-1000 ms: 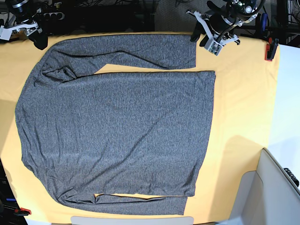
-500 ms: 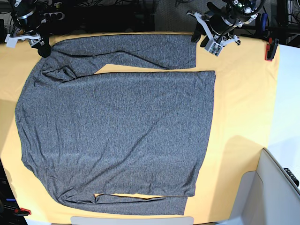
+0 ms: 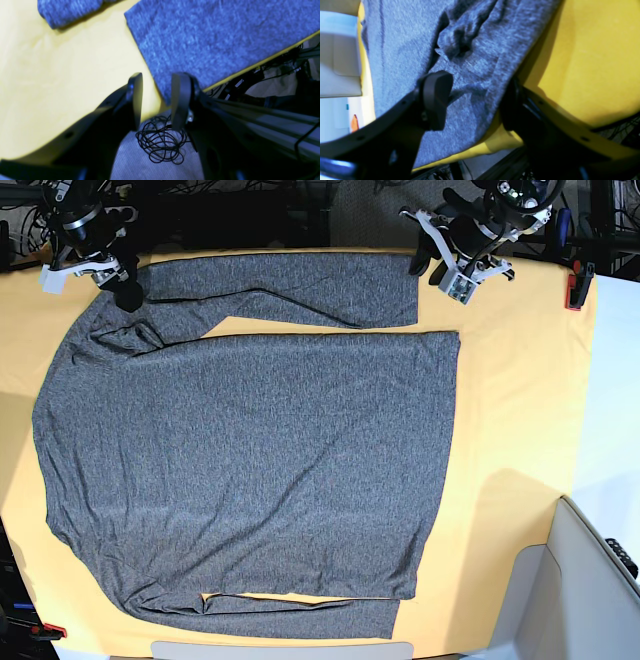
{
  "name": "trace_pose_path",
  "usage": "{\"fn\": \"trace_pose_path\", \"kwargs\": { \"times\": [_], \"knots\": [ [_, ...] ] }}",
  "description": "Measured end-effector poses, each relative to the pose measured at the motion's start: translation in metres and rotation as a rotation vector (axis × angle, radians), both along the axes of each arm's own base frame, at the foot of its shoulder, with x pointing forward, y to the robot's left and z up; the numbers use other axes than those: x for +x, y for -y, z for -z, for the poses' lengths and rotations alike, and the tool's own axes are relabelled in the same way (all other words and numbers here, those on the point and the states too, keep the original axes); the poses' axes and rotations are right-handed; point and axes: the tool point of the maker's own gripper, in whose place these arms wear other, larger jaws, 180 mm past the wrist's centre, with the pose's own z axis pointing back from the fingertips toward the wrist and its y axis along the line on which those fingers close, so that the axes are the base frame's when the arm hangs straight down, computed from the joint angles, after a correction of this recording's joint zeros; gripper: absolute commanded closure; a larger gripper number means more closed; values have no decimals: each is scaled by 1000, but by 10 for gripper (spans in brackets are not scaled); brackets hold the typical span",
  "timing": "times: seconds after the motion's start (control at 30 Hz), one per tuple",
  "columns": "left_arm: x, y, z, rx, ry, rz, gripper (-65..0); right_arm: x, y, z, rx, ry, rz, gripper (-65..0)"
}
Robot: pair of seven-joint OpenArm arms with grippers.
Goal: Fold the T-shirt properly
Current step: 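Move both grippers down to the shirt's collar-edge corners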
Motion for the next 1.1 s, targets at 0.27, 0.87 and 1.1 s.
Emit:
{"fn": "trace_pose_path", "kwargs": {
  "times": [0.27, 0.87, 1.1],
  "knots": [
    [7, 6, 0, -39, -31, -38, -192, -4, -1, 8, -32, -39, -18, -72],
    [31, -41, 7, -474, -328, -327, -224, -6, -1, 10, -35, -54, -29, -12],
    [21, -14, 22, -542, -386, -270, -223, -6, -2, 10, -34, -56, -31, -12]
  ]
}}
